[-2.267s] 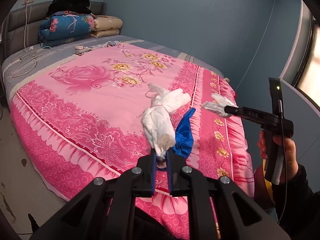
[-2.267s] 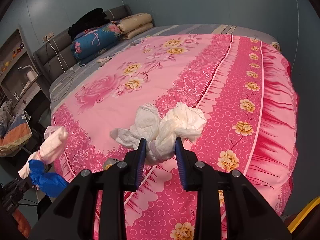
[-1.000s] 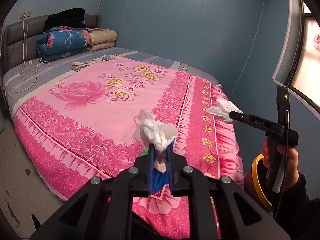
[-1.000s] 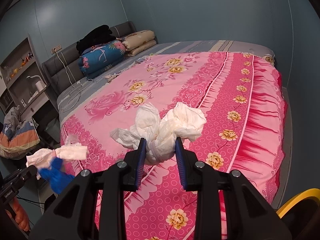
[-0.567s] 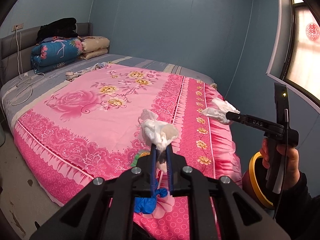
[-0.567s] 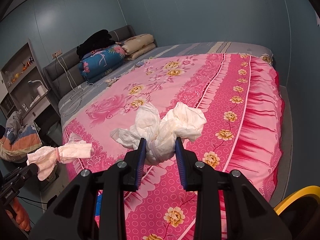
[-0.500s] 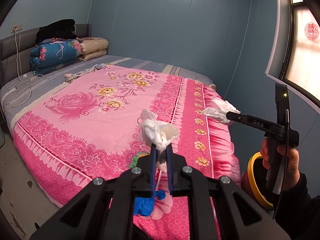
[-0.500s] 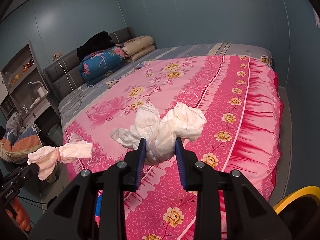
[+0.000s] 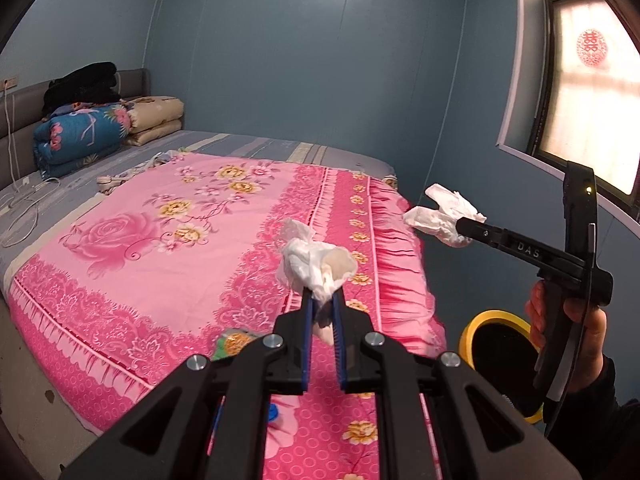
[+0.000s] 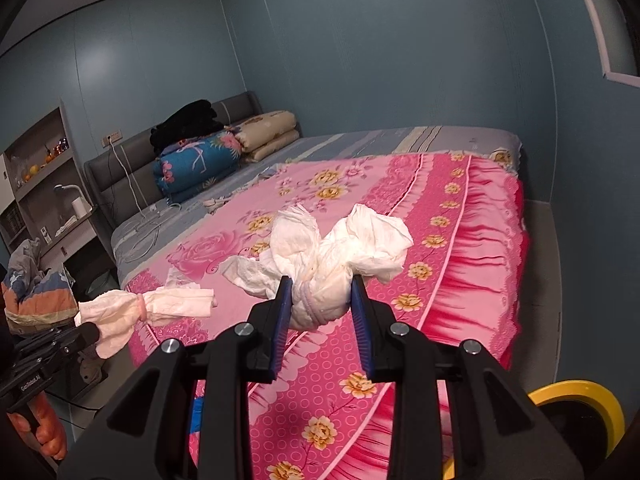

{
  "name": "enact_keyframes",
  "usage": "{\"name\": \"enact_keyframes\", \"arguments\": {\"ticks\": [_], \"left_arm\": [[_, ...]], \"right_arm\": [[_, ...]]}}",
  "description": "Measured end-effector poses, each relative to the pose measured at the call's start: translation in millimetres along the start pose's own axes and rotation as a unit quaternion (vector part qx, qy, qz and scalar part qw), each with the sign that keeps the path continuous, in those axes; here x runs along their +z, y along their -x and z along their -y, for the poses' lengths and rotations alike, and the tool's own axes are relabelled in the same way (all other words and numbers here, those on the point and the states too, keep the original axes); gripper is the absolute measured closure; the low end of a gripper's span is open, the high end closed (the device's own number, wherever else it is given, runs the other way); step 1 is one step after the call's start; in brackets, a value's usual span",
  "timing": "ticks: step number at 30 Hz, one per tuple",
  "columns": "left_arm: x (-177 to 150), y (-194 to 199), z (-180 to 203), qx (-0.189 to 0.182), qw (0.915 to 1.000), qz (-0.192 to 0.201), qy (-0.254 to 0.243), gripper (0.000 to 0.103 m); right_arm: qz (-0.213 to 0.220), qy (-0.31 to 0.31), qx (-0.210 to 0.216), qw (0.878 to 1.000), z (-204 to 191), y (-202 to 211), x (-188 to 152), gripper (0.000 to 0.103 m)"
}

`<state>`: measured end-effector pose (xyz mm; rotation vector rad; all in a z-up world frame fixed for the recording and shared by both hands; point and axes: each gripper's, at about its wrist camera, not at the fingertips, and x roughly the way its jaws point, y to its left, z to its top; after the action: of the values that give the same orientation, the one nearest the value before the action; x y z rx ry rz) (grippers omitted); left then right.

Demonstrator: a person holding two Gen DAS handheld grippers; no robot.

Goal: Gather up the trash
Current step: 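Lift the white tissues with both tools and carry them toward the bin, then open both tools over the bin to drop the white tissues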

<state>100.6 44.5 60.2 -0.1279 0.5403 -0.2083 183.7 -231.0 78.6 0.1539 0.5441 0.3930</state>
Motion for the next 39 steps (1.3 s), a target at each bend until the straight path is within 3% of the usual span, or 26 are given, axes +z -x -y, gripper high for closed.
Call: {"name": "enact_keyframes", "arguments": {"ticks": [19, 28, 39], "left_arm": [[14, -12, 117, -0.056, 0.9934, 0.012, -0.099, 0.095], [4, -41, 164, -0.093, 0.9866, -0.020, -0.133, 0.095], [-20, -85, 210, -0.139, 0.9769, -0.071, -0.146, 0.095]], "right_arm": [[0.074, -0.033, -0.080, 0.993, 71, 125, -27, 0.075], [0.064, -0.066, -0.127, 0.988, 115, 155, -52, 0.074], [0.026, -0.125, -0.158, 0.979, 167, 157, -80, 0.074]]}}
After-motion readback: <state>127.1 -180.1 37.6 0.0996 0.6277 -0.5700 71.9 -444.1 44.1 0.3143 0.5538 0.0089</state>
